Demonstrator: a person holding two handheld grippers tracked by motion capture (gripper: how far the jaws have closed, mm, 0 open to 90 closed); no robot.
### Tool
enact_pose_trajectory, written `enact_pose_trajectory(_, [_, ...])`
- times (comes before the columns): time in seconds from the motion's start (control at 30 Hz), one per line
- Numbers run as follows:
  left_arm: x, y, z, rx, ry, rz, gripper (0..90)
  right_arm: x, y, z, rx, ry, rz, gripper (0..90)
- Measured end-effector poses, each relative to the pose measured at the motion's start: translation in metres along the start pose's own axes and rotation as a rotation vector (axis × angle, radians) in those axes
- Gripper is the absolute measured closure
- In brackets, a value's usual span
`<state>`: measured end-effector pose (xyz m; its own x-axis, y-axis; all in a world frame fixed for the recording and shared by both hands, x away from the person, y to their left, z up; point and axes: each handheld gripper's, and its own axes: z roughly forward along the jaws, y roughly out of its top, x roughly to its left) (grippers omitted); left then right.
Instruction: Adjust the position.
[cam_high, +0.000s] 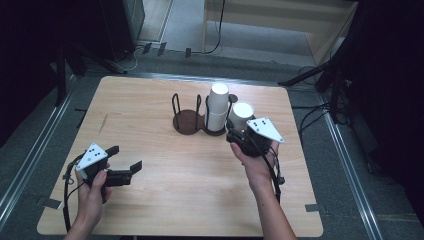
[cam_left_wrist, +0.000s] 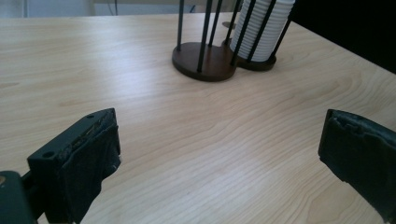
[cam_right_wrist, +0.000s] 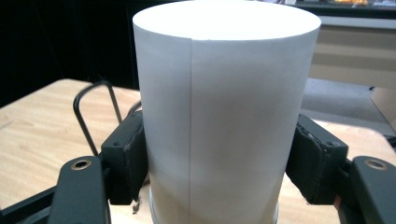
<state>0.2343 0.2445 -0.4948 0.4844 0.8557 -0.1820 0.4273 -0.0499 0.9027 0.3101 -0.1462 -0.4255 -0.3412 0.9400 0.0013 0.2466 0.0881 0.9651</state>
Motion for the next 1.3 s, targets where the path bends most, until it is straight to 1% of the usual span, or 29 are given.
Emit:
enact_pose_trajectory(0.03, [-0.003, 0.002, 0.002, 0.0, -0.001, 0.004, 0.0, 0.0, -0.004, 0.0, 0.004, -0.005, -0.009, 29.6])
enact_pose_trajectory(0.1, [-0.007, 0.006, 0.007, 0.004, -0.004, 0.017, 0.0, 0.001, -0.011, 0.001, 0.016, -0.003, -0.006, 29.6])
enact_pose_trajectory(0.23, [-0.017, 0.014, 0.016, 0.007, -0.033, 0.031, 0.0, 0.001, -0.024, 0.001, 0.032, -0.003, -0.017, 29.8])
enact_pose_trajectory(0.3, [-0.022, 0.019, 0.021, 0.016, -0.045, 0.041, 0.0, 0.002, -0.029, 0.0, 0.034, -0.007, -0.034, 29.8])
enact_pose_trajectory(0.37, [-0.027, 0.023, 0.026, 0.025, -0.051, 0.042, 0.0, 0.003, -0.034, -0.001, 0.036, -0.008, -0.048, 29.8])
enact_pose_trajectory(0.47, [-0.035, 0.03, 0.032, 0.024, -0.066, 0.044, 0.0, 0.006, -0.042, -0.003, 0.04, -0.005, -0.068, 29.8])
enact_pose_trajectory(0.57, [-0.043, 0.037, 0.037, 0.02, -0.081, 0.058, 0.0, 0.008, -0.049, -0.005, 0.046, -0.004, -0.093, 29.8])
enact_pose_trajectory(0.6, [-0.043, 0.037, 0.037, 0.02, -0.081, 0.058, 0.0, 0.008, -0.049, -0.005, 0.046, -0.004, -0.093, 29.8])
enact_pose_trajectory(0.63, [-0.047, 0.04, 0.04, 0.024, -0.088, 0.078, 0.0, 0.01, -0.053, -0.007, 0.048, -0.001, -0.105, 29.9])
enact_pose_trajectory(0.67, [-0.047, 0.041, 0.042, 0.027, -0.096, 0.083, 0.0, 0.011, -0.055, -0.009, 0.048, 0.001, -0.111, 29.9])
enact_pose_trajectory(0.73, [-0.044, 0.043, 0.045, 0.038, -0.11, 0.08, 0.0, 0.012, -0.058, -0.011, 0.049, 0.005, -0.128, 29.9])
enact_pose_trajectory(0.83, [-0.042, 0.042, 0.049, 0.039, -0.119, 0.057, 0.0, 0.014, -0.063, -0.016, 0.049, 0.007, -0.153, 29.9])
enact_pose_trajectory(0.87, [-0.042, 0.042, 0.05, 0.042, -0.124, 0.057, 0.0, 0.015, -0.064, -0.018, 0.047, 0.009, -0.163, 29.9])
enact_pose_trajectory(0.9, [-0.044, 0.041, 0.051, 0.05, -0.129, 0.061, 0.0, 0.015, -0.066, -0.019, 0.045, 0.012, -0.169, 29.9])
enact_pose_trajectory(0.97, [-0.047, 0.041, 0.052, 0.07, -0.143, 0.088, 0.0, 0.017, -0.07, -0.021, 0.038, 0.02, -0.176, 30.0])
enact_pose_trajectory(1.0, [-0.048, 0.04, 0.052, 0.079, -0.152, 0.095, 0.0, 0.018, -0.071, -0.021, 0.043, 0.026, -0.194, 29.9])
enact_pose_trajectory(1.03, [-0.048, 0.04, 0.052, 0.084, -0.16, 0.091, 0.0, 0.02, -0.073, -0.021, 0.044, 0.025, -0.217, 30.0])
enact_pose_trajectory(1.07, [-0.048, 0.039, 0.052, 0.084, -0.173, 0.08, 0.0, 0.021, -0.073, -0.021, 0.043, 0.026, -0.227, 30.0])
enact_pose_trajectory(1.1, [-0.048, 0.039, 0.053, 0.084, -0.186, 0.071, 0.0, 0.022, -0.074, -0.022, 0.041, 0.032, -0.227, 30.0])
enact_pose_trajectory(1.13, [-0.048, 0.039, 0.053, 0.085, -0.193, 0.07, 0.0, 0.023, -0.075, -0.022, 0.041, 0.036, -0.226, 30.0])
enact_pose_trajectory(1.2, [-0.052, 0.039, 0.055, 0.092, -0.193, 0.083, 0.0, 0.027, -0.077, -0.022, 0.041, 0.041, -0.238, 30.0])
enact_pose_trajectory(1.3, [-0.06, 0.038, 0.058, 0.11, -0.203, 0.095, 0.0, 0.034, -0.08, -0.021, 0.041, 0.041, -0.28, 30.0])
